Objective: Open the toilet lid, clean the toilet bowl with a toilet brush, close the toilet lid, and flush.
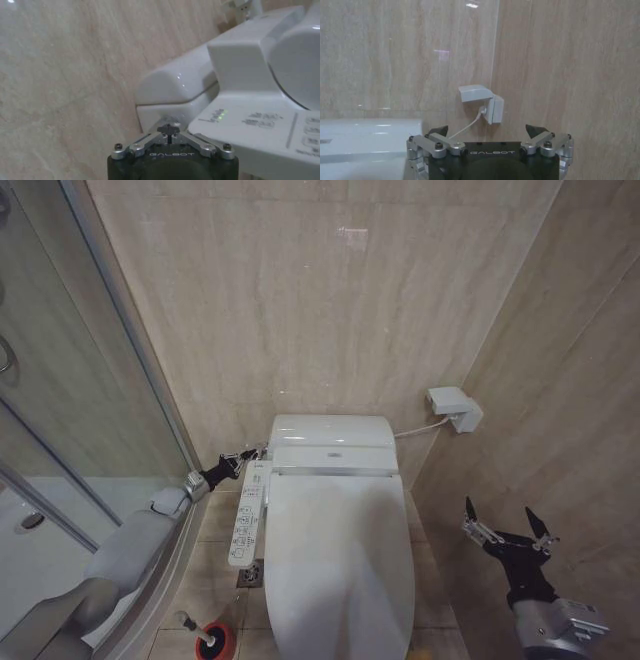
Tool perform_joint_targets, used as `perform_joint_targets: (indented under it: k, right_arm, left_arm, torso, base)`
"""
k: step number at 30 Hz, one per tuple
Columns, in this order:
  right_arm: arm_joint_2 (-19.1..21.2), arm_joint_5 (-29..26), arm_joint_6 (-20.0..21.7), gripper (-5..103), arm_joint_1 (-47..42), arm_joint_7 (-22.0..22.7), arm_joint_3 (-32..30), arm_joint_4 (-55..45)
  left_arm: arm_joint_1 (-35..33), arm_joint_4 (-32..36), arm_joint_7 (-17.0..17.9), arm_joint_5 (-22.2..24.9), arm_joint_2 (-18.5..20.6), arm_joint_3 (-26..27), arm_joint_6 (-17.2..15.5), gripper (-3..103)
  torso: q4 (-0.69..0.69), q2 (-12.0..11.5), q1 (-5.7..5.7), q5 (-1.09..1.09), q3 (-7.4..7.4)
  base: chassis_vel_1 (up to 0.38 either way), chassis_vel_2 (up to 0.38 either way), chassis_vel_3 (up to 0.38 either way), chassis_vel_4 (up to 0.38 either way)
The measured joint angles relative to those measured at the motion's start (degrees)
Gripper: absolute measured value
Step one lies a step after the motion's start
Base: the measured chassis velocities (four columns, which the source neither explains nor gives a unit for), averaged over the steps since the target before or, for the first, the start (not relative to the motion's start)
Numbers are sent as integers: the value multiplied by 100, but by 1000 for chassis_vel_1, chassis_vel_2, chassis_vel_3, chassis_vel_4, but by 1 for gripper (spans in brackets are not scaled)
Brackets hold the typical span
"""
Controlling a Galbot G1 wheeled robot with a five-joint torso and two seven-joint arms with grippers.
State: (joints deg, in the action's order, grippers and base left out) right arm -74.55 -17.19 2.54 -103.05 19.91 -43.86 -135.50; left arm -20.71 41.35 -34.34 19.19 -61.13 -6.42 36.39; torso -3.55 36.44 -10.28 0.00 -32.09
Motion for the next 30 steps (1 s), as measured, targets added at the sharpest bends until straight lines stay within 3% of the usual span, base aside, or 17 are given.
perform_joint_targets:
  k: [14, 30]
  right_arm:
    - [0, 0, 0, 100, 0, 0, 0, 0]
    - [0, 0, 0, 100, 0, 0, 0, 0]
  left_arm:
    - [43, -282, -454, 27, -66, 49, 21, 0]
    - [155, -477, -451, 45, -136, 159, 18, 0]
  torso:
    - [0, 0, 0, 0, 1]
    - [0, 0, 0, -1, 0]
  base:
    - [0, 0, 0, 0]
    - [0, 0, 0, 0]
